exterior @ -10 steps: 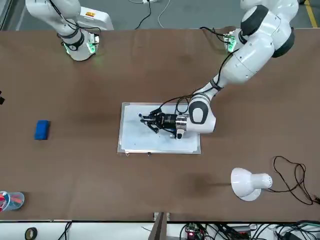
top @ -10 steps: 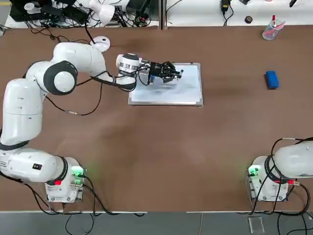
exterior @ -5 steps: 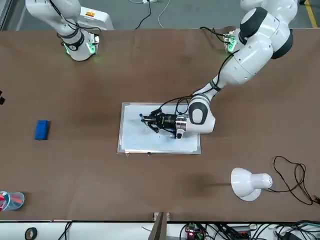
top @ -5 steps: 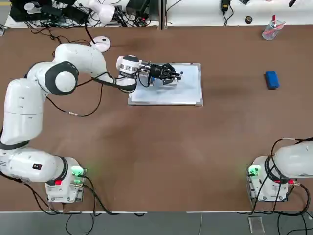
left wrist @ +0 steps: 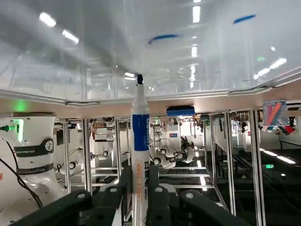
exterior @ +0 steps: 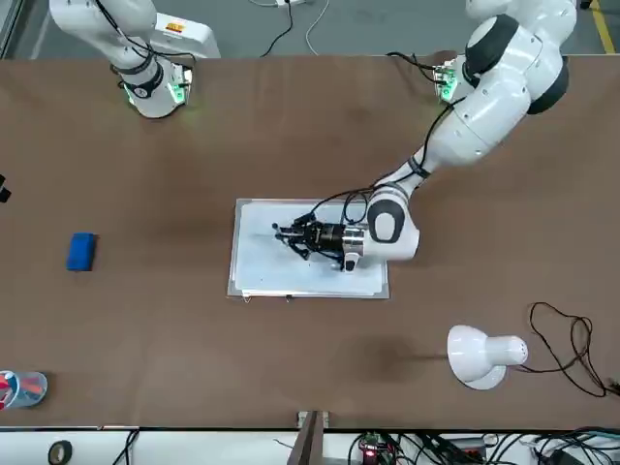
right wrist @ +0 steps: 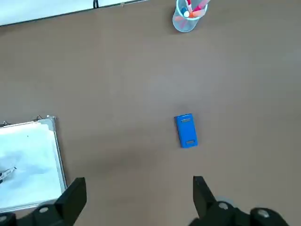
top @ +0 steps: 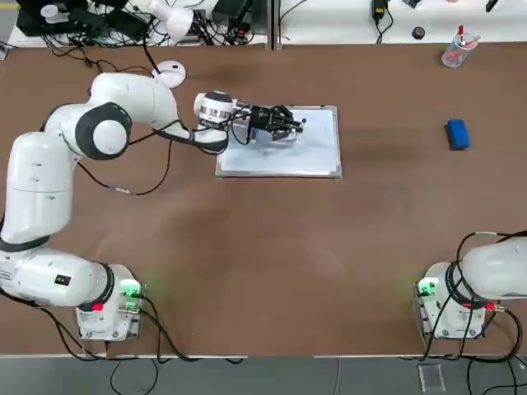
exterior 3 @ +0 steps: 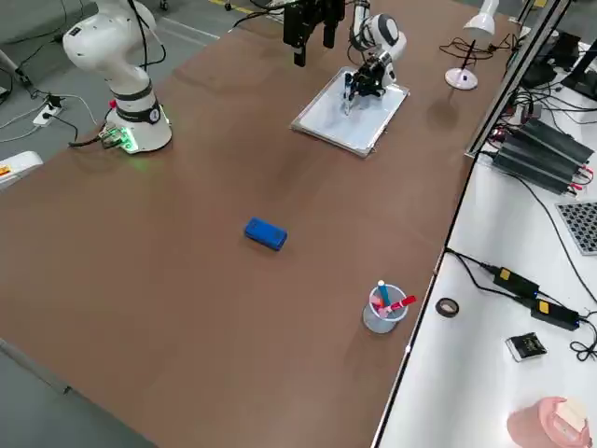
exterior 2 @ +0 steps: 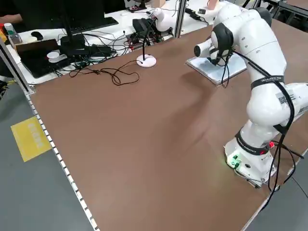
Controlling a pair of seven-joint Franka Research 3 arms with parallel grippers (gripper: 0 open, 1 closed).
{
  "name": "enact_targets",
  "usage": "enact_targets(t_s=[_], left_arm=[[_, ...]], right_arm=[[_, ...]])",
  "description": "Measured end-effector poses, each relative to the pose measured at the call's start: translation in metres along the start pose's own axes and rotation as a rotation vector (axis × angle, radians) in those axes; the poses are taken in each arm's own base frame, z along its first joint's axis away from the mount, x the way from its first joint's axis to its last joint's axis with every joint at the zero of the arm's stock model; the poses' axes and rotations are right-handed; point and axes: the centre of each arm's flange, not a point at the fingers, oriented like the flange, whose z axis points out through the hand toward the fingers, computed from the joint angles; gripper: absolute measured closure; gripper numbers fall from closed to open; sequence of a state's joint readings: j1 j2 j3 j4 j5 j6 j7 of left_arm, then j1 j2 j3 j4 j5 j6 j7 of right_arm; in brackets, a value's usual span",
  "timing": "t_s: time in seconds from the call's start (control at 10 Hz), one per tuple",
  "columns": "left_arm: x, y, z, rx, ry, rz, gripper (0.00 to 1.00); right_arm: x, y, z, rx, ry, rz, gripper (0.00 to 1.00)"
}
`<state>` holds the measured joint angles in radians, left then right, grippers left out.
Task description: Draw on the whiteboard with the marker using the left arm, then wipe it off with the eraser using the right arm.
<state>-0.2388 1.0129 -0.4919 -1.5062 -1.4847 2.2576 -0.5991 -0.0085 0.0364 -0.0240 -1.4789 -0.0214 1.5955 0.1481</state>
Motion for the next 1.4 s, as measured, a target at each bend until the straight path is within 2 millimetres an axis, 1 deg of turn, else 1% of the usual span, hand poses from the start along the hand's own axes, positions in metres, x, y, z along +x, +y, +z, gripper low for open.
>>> enact_targets(t_s=[0.8,1.2,1.4], left_arm=[[0.003,0.011,-0.015,-0.023,0.005,0.007,0.83],[0.001,0.003,-0.016,-0.011,0.013,0.001,0.83],[0.0,-0.003,-0.022,-0.005,0.023,-0.007,0.83]], right_arm=[[0.0,0.0,0.0,0.0,-0.001,0.0,0.0],[0.0,-0.001,0.0,0.0,-0.001,-0.002,0.0],[0.0,-0.001,0.0,0.0,-0.001,-0.001,0.0]])
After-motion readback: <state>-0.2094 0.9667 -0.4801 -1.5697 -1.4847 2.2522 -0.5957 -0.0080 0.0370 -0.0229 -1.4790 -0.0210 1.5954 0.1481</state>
